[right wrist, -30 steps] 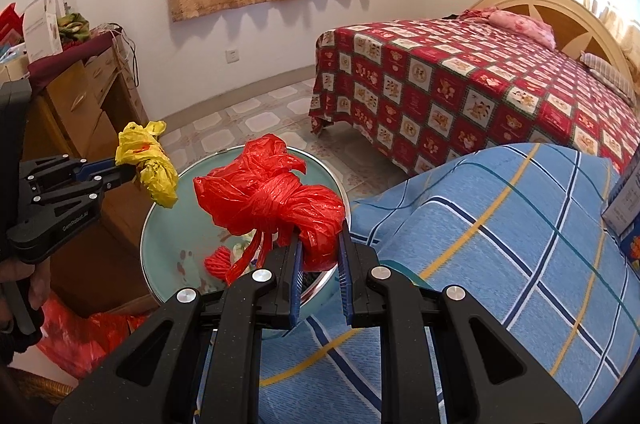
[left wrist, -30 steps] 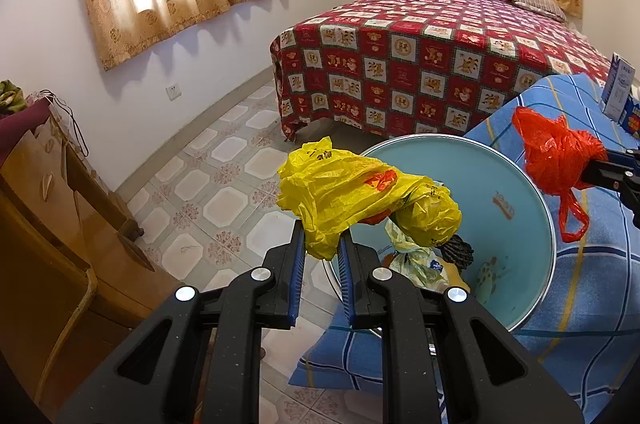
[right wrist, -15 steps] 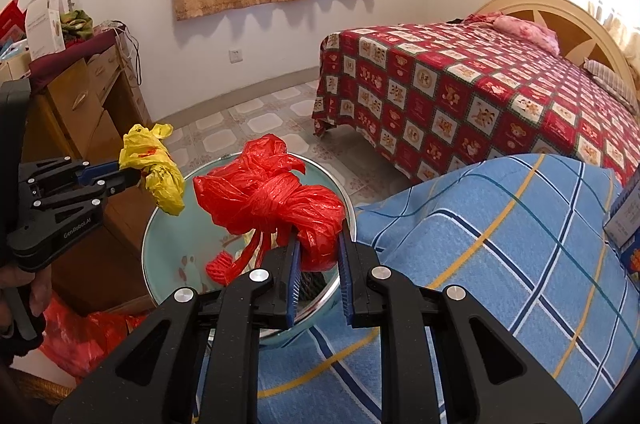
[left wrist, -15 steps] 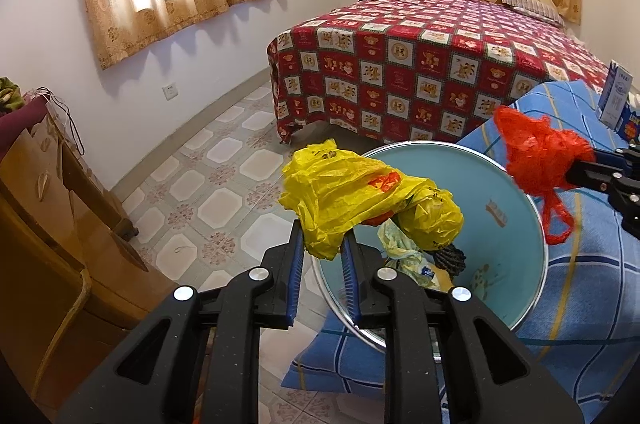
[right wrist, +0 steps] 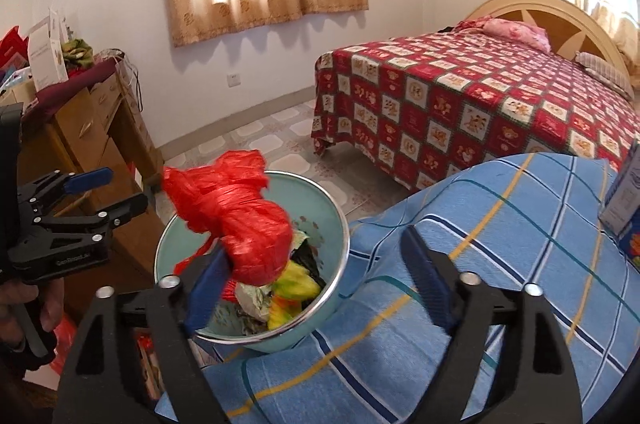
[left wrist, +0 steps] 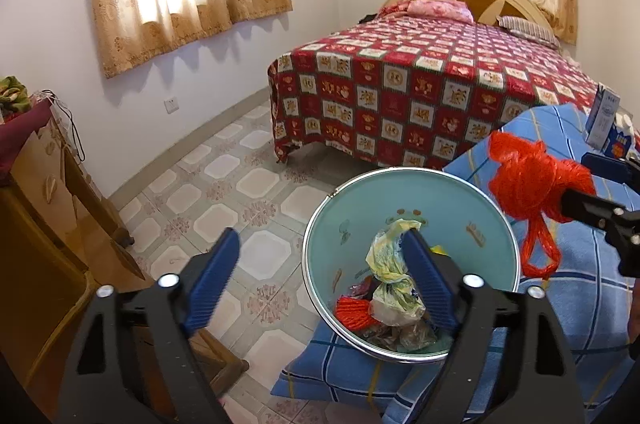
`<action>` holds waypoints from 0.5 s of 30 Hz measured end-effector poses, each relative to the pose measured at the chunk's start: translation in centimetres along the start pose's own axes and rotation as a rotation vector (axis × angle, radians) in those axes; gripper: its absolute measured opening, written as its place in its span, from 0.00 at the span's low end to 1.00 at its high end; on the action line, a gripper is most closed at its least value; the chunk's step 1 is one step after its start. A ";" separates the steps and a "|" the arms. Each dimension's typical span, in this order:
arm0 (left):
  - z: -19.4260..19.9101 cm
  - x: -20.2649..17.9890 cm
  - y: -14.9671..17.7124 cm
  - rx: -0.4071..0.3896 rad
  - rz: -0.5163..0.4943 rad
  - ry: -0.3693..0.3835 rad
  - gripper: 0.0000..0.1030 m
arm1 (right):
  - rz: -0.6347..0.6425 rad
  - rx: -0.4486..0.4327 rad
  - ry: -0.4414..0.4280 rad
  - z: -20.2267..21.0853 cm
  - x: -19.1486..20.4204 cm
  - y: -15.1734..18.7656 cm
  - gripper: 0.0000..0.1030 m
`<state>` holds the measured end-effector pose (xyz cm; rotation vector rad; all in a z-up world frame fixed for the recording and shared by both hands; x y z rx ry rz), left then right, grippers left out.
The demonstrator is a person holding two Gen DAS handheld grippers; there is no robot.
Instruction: Collect trash
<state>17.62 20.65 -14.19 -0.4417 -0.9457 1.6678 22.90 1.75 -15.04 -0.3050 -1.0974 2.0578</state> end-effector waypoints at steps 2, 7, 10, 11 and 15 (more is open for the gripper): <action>0.0 0.3 0.0 0.003 0.009 -0.012 0.83 | 0.022 0.023 0.015 -1.2 0.0 -0.2 0.84; 0.4 1.5 0.3 0.010 0.019 -0.022 0.83 | 0.020 0.048 0.078 -1.4 -1.2 -2.1 0.75; 0.1 2.2 0.6 0.017 0.032 -0.027 0.84 | 0.044 0.081 0.090 -1.6 -1.4 -1.2 0.86; 0.0 2.3 0.7 0.022 0.039 -0.026 0.84 | 0.032 0.090 0.077 -1.7 -1.5 -0.7 0.87; 0.5 2.5 0.9 0.019 0.052 -0.021 0.84 | 0.003 0.042 0.064 0.1 -2.1 -0.3 0.88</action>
Point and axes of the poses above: each gripper's, at about its wrist camera, not at the fingertips, and z roughly against the way its jaws point, x to its left, y to its underside, the point moved 10 cm from there along -z, roughly the way its jaws point, and after that the axes turned 6 degrees about -y, right-handed, at the moved point
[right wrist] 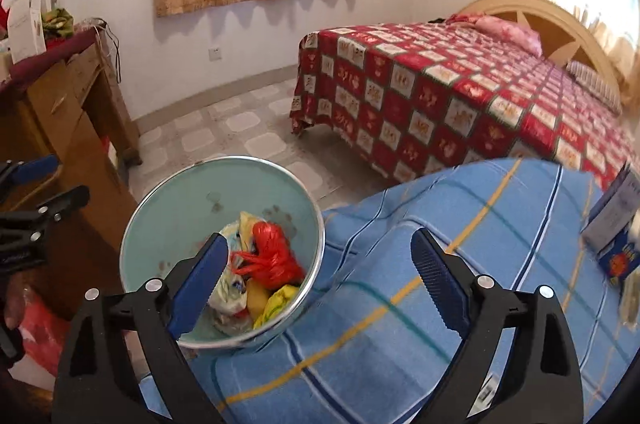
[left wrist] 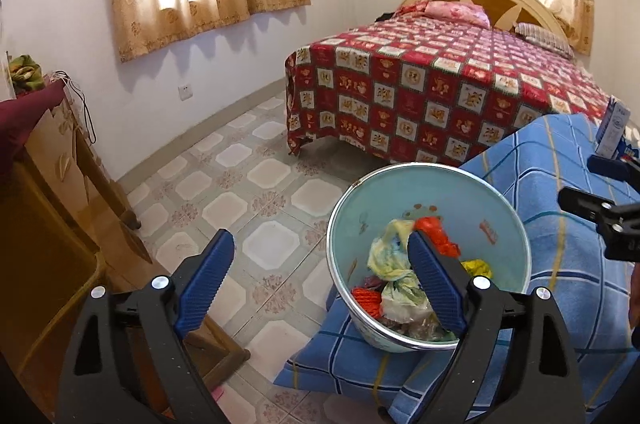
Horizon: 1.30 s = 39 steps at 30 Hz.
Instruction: Collect trash
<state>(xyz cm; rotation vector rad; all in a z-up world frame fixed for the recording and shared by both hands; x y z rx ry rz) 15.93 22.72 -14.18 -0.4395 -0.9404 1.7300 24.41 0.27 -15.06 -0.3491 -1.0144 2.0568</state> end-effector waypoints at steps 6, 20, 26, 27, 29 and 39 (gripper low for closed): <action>3.6 -1.0 -1.5 -0.076 0.000 0.030 0.89 | -0.024 -0.117 0.016 5.3 0.5 0.6 0.90; 8.6 -2.4 -3.4 -0.174 -0.027 0.059 0.94 | -0.023 -0.259 0.051 12.8 0.6 -1.1 0.95; 8.6 -2.1 -3.5 -0.173 -0.026 0.050 0.94 | -0.019 -0.263 0.047 13.3 1.0 -1.3 0.95; 8.7 -2.1 -3.5 -0.174 -0.026 0.049 0.94 | -0.019 -0.264 0.047 13.2 1.1 -1.3 0.95; 8.7 -2.0 -3.5 -0.173 -0.026 0.048 0.94 | -0.022 -0.262 0.044 12.9 1.2 -1.3 0.95; 8.2 -2.1 -3.2 -0.162 -0.035 0.031 0.94 | -0.031 -0.258 0.041 12.9 1.1 -1.1 0.95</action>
Point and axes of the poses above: each gripper's, at about its wrist camera, not at the fingertips, and z roughly against the way its jaws point, x to its left, y to its underside, the point moved 10 cm from there along -z, roughly the way its jaws point, and after that the axes turned 6 degrees about -y, right-handed, at the moved point
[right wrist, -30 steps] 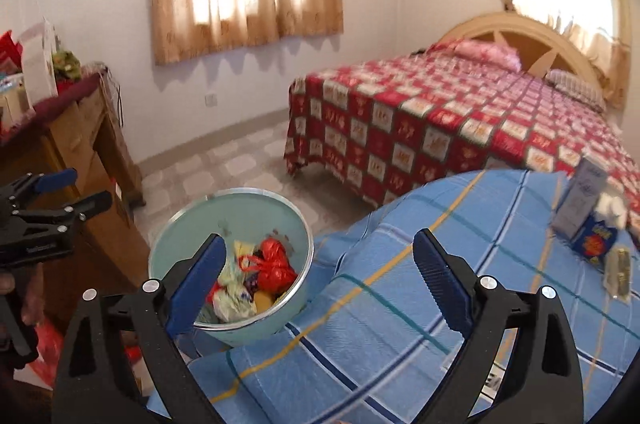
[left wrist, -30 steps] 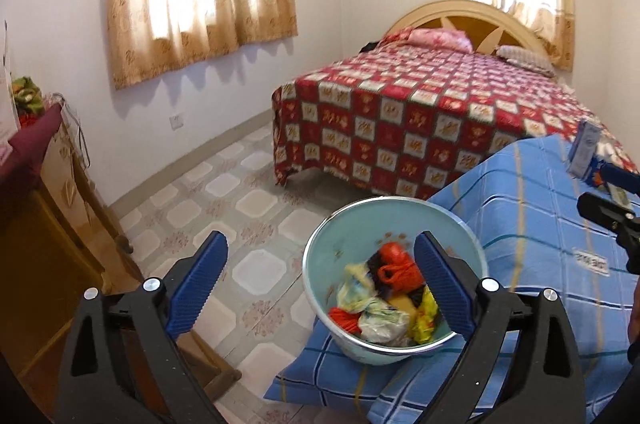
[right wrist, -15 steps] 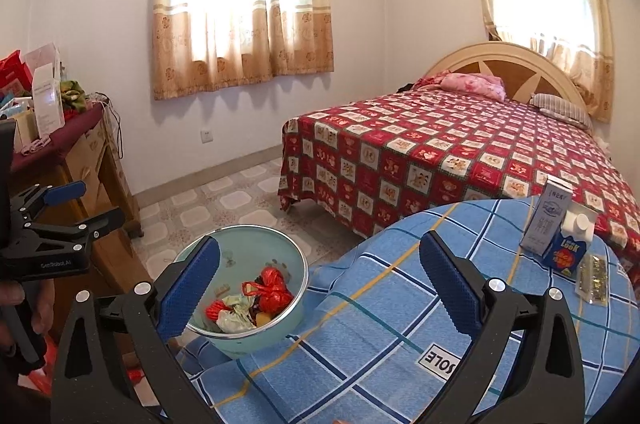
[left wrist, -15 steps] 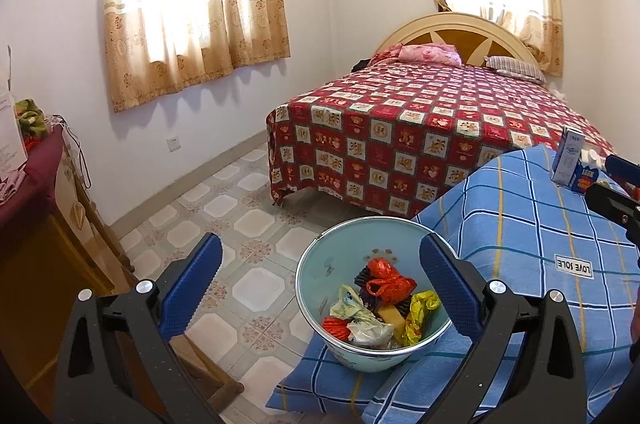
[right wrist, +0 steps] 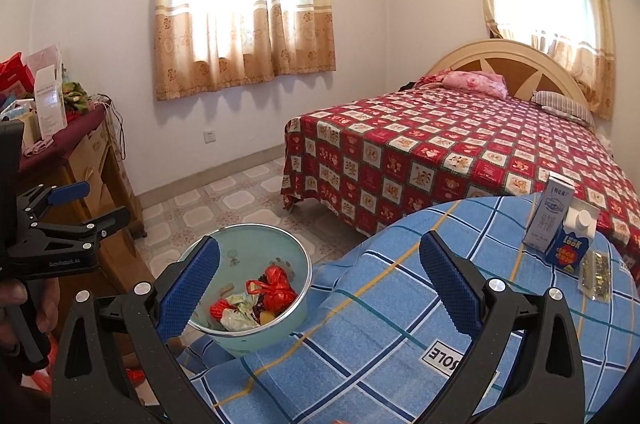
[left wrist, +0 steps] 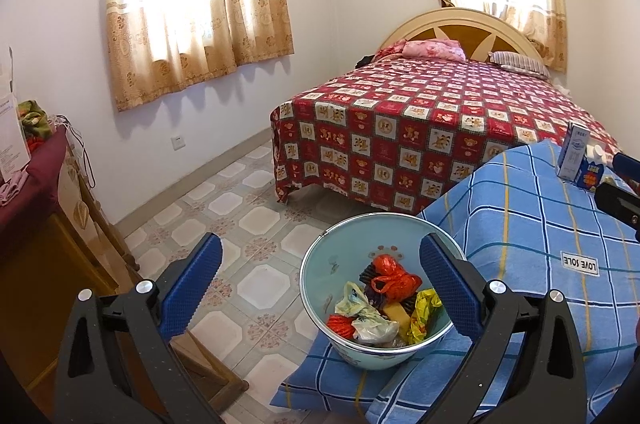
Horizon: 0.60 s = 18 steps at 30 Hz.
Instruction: Collect trash
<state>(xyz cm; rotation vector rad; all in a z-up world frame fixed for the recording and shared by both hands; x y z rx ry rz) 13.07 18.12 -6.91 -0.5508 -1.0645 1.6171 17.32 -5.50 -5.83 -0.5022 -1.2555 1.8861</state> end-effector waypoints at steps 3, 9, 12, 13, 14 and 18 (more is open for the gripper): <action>-0.1 0.0 0.0 0.000 -0.004 -0.006 0.94 | 0.002 -0.001 0.000 0.0 0.0 0.0 0.95; -0.1 0.0 0.1 0.002 -0.002 -0.009 0.94 | -0.001 0.000 0.005 0.0 -0.1 0.2 0.95; -0.2 0.0 0.2 0.003 -0.006 -0.013 0.94 | -0.004 0.000 0.007 0.0 -0.2 0.2 0.95; -0.2 0.0 0.2 0.003 -0.007 -0.012 0.94 | -0.006 -0.001 0.007 0.0 -0.2 0.2 0.95; -0.2 -0.1 0.2 0.004 -0.008 -0.012 0.94 | -0.006 -0.003 0.008 0.1 -0.2 0.2 0.95; -0.4 -0.2 0.3 0.003 -0.012 -0.016 0.94 | -0.009 -0.006 0.009 0.1 -0.4 0.3 0.95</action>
Point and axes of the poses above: each gripper's, at about its wrist camera, not at the fingertips, and z roughly against the way its jaws point, x to its left, y to its underside, the point moved 10 cm from there along -z, roughly the way its jaws point, and after that the axes turned 6 degrees about -y, right-handed, at the moved point
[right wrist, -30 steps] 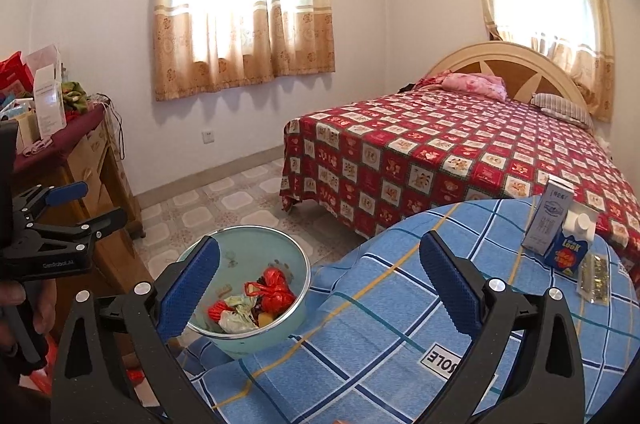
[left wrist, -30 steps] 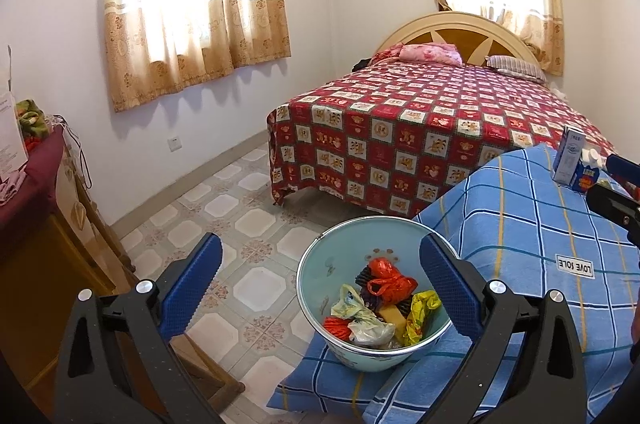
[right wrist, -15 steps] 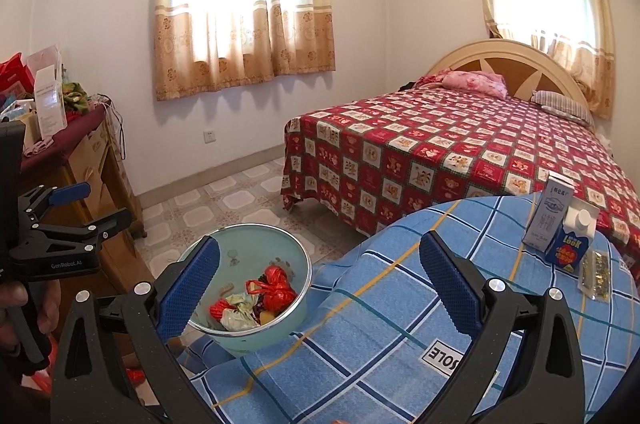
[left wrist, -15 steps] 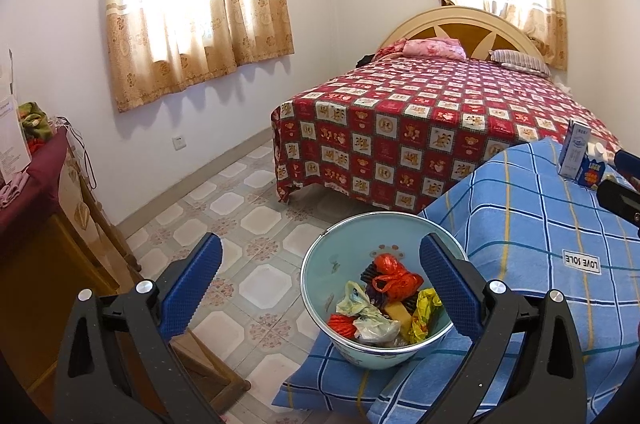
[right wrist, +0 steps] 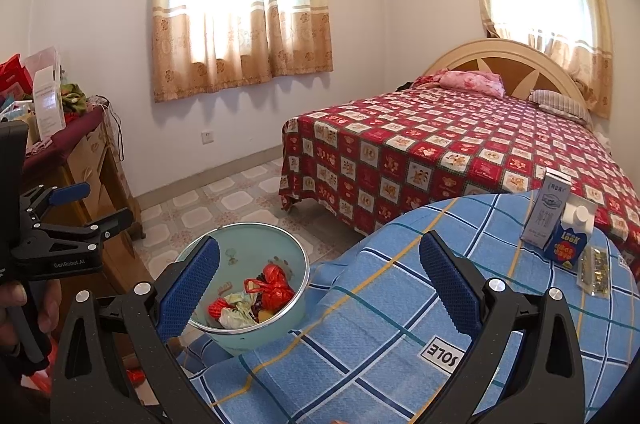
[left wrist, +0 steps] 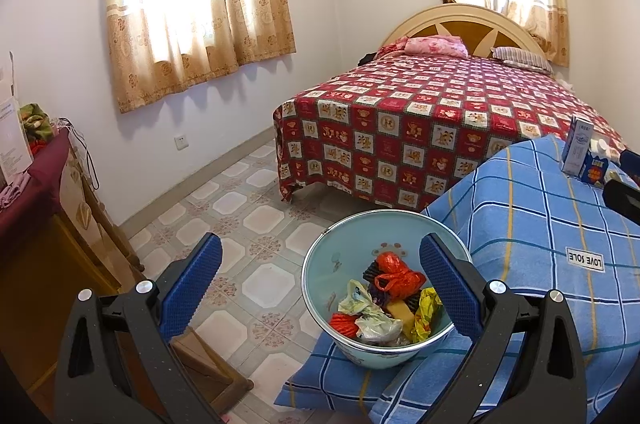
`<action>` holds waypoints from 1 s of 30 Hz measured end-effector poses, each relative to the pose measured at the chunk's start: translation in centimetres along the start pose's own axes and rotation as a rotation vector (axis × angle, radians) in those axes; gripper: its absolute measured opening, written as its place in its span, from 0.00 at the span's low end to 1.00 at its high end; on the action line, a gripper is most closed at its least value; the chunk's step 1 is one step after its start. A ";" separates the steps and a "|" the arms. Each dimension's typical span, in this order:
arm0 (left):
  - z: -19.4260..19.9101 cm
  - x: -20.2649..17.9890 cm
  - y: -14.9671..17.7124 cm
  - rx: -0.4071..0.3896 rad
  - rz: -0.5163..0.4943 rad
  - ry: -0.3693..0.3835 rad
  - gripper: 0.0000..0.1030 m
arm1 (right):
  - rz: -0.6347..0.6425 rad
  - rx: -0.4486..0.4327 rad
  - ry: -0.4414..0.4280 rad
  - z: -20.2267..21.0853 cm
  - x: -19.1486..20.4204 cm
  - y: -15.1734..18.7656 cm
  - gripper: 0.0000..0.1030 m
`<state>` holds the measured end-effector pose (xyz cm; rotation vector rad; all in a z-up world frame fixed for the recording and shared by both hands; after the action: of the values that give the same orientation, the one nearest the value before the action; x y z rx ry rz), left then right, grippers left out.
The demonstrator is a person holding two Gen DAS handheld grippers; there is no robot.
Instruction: Collect trash
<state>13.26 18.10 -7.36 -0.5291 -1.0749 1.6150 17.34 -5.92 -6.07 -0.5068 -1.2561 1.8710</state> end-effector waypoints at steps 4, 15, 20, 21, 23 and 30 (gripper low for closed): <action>0.0 0.0 0.0 0.001 0.001 -0.003 0.94 | -0.002 -0.003 0.001 0.0 -0.1 0.0 0.95; -0.2 -0.2 0.3 -0.011 -0.018 -0.017 0.94 | 0.002 -0.017 0.003 0.3 0.1 -0.1 0.95; -0.3 -0.5 0.4 -0.004 -0.034 -0.016 0.94 | 0.002 -0.020 0.002 0.3 0.1 -0.2 0.95; -0.3 -0.5 0.4 -0.001 -0.035 -0.014 0.94 | 0.002 -0.021 0.001 0.3 0.2 -0.2 0.95; -0.3 -0.6 0.4 0.001 -0.037 -0.011 0.94 | 0.004 -0.023 0.000 0.3 0.3 -0.3 0.95; -0.2 -0.6 0.4 -0.001 -0.034 -0.008 0.94 | 0.004 -0.020 0.000 0.3 0.3 -0.3 0.95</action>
<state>13.44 17.63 -7.93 -0.5022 -1.0855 1.5881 17.02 -5.78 -5.67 -0.5200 -1.2755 1.8630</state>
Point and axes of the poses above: each gripper's, at about its wrist camera, not at the fingertips, and z roughly against the way its jaws point, x to its left, y to its underside, the point moved 10 cm from there along -z, roughly the way its jaws point, and after that the axes turned 6 degrees about -y, right-handed, at the moved point
